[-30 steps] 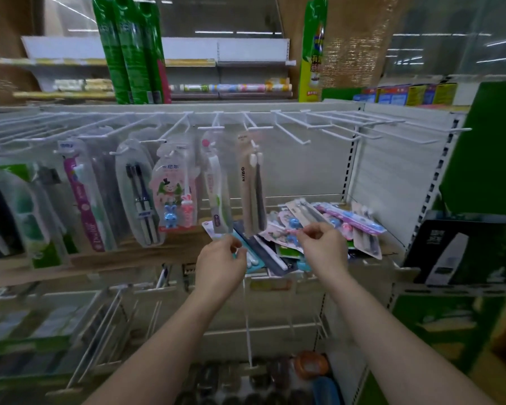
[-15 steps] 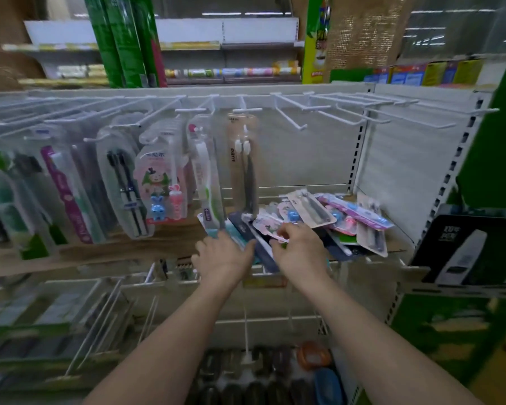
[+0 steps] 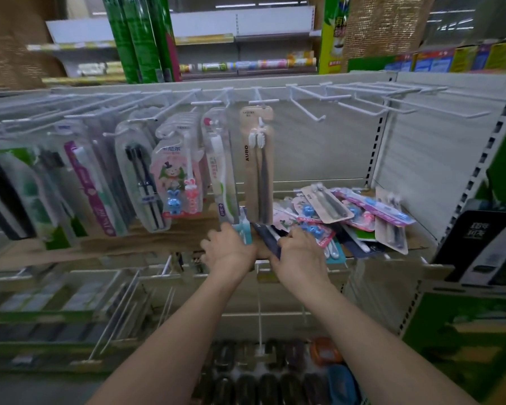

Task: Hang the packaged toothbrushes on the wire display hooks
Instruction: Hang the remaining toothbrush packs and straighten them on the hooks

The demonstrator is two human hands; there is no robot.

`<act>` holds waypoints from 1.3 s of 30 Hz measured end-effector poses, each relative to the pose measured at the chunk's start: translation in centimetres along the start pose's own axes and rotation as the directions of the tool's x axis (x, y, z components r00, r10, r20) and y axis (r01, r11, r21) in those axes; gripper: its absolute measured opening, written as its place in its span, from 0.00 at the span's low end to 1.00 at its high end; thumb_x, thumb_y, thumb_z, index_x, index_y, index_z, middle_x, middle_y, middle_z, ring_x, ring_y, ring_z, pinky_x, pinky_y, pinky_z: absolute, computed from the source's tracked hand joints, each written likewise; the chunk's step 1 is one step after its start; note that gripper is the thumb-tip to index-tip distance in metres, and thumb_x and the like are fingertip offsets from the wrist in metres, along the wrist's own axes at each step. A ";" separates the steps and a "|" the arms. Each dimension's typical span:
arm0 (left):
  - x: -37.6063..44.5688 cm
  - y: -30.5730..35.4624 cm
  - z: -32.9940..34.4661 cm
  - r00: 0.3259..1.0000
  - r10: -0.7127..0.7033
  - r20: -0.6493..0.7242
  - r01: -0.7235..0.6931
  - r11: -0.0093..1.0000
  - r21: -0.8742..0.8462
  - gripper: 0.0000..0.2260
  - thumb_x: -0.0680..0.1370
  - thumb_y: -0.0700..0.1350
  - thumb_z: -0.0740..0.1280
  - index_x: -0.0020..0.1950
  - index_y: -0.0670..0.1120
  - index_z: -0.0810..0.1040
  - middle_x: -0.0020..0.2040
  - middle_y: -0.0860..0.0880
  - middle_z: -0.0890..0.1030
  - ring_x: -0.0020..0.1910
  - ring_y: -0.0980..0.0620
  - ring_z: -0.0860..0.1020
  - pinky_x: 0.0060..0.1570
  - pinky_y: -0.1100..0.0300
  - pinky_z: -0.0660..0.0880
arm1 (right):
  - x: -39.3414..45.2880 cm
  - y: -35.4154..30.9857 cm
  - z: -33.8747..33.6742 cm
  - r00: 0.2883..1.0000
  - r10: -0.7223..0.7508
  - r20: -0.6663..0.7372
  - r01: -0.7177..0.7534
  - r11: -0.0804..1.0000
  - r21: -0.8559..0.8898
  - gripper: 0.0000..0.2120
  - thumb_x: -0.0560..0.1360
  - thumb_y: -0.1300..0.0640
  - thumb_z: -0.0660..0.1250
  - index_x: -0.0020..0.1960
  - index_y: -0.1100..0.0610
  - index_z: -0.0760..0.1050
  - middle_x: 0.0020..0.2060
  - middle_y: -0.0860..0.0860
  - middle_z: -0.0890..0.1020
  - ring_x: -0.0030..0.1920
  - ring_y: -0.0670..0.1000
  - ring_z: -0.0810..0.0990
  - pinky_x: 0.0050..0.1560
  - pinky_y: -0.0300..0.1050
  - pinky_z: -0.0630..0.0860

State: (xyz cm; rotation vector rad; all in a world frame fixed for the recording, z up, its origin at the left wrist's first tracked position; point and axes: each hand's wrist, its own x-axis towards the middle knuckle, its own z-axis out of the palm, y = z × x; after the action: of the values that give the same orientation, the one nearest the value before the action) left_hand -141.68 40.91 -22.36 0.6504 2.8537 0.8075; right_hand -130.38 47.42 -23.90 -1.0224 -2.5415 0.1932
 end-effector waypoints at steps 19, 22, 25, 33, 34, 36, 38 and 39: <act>-2.9 -5.9 -5.4 0.996 0.050 0.076 -0.032 0.973 -0.229 0.24 0.67 0.48 0.78 0.58 0.45 0.72 0.53 0.46 0.77 0.49 0.46 0.76 0.46 0.54 0.77 | -4.5 -6.5 0.5 0.957 -0.201 -0.209 0.162 0.969 -0.188 0.08 0.58 0.58 0.79 0.31 0.60 0.81 0.31 0.55 0.80 0.34 0.59 0.76 0.35 0.50 0.72; -3.3 -6.8 -6.2 0.993 0.013 0.116 0.018 0.964 -0.264 0.26 0.65 0.49 0.81 0.57 0.46 0.73 0.53 0.46 0.78 0.50 0.46 0.79 0.48 0.51 0.82 | -5.2 -6.6 0.7 0.981 -0.055 -0.188 0.031 0.991 -0.129 0.11 0.74 0.47 0.70 0.47 0.55 0.83 0.46 0.53 0.81 0.48 0.56 0.76 0.47 0.51 0.72; -3.6 -7.5 -6.7 0.980 -0.032 0.195 0.097 0.936 -0.338 0.25 0.67 0.47 0.81 0.58 0.45 0.73 0.52 0.46 0.79 0.48 0.47 0.80 0.38 0.54 0.81 | -5.0 -6.7 0.6 0.989 0.119 -0.089 -0.124 0.991 -0.051 0.19 0.78 0.41 0.65 0.61 0.53 0.76 0.58 0.54 0.75 0.58 0.56 0.73 0.54 0.52 0.72; -4.0 -8.9 -7.9 0.929 -0.029 0.369 0.238 0.810 -0.537 0.19 0.73 0.43 0.76 0.57 0.45 0.70 0.46 0.46 0.76 0.43 0.50 0.78 0.32 0.59 0.74 | -4.7 -7.6 1.0 0.967 0.255 -0.026 -0.247 0.954 0.171 0.22 0.71 0.44 0.75 0.61 0.53 0.77 0.58 0.55 0.78 0.60 0.58 0.73 0.53 0.49 0.72; -4.0 -9.1 -8.1 0.927 -0.015 0.374 0.233 0.807 -0.544 0.19 0.73 0.42 0.76 0.57 0.45 0.70 0.47 0.46 0.76 0.44 0.50 0.78 0.33 0.58 0.74 | -4.8 -7.9 1.2 0.960 0.279 -0.017 -0.269 0.938 0.218 0.22 0.69 0.45 0.76 0.59 0.53 0.78 0.58 0.55 0.77 0.59 0.58 0.73 0.51 0.49 0.72; -4.2 -9.7 -8.4 0.924 0.013 0.382 0.216 0.808 -0.549 0.17 0.73 0.42 0.75 0.56 0.45 0.69 0.46 0.46 0.75 0.43 0.50 0.77 0.34 0.58 0.74 | -5.1 -8.6 1.5 0.942 0.334 0.023 -0.323 0.887 0.330 0.24 0.68 0.49 0.78 0.60 0.53 0.76 0.58 0.55 0.76 0.60 0.58 0.74 0.49 0.48 0.71; -4.2 -10.4 -8.8 0.919 0.023 0.393 0.215 0.808 -0.549 0.16 0.74 0.42 0.75 0.52 0.46 0.68 0.45 0.46 0.74 0.42 0.50 0.76 0.33 0.58 0.74 | -5.3 -9.4 1.6 0.925 0.376 0.050 -0.364 0.841 0.401 0.27 0.66 0.53 0.80 0.62 0.54 0.73 0.58 0.55 0.75 0.59 0.59 0.75 0.48 0.48 0.73; -4.2 -10.8 -8.9 0.916 0.019 0.401 0.221 0.810 -0.543 0.16 0.73 0.41 0.75 0.49 0.46 0.68 0.45 0.45 0.74 0.42 0.50 0.76 0.33 0.58 0.73 | -5.4 -9.7 1.5 0.918 0.394 0.054 -0.378 0.823 0.424 0.28 0.65 0.54 0.80 0.61 0.55 0.73 0.57 0.56 0.76 0.58 0.59 0.76 0.47 0.48 0.74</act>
State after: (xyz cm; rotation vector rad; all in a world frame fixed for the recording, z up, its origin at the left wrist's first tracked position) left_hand -143.81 26.53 -20.45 0.4869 2.0933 1.2833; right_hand -133.64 36.68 -24.32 -1.3219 -2.0856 0.8005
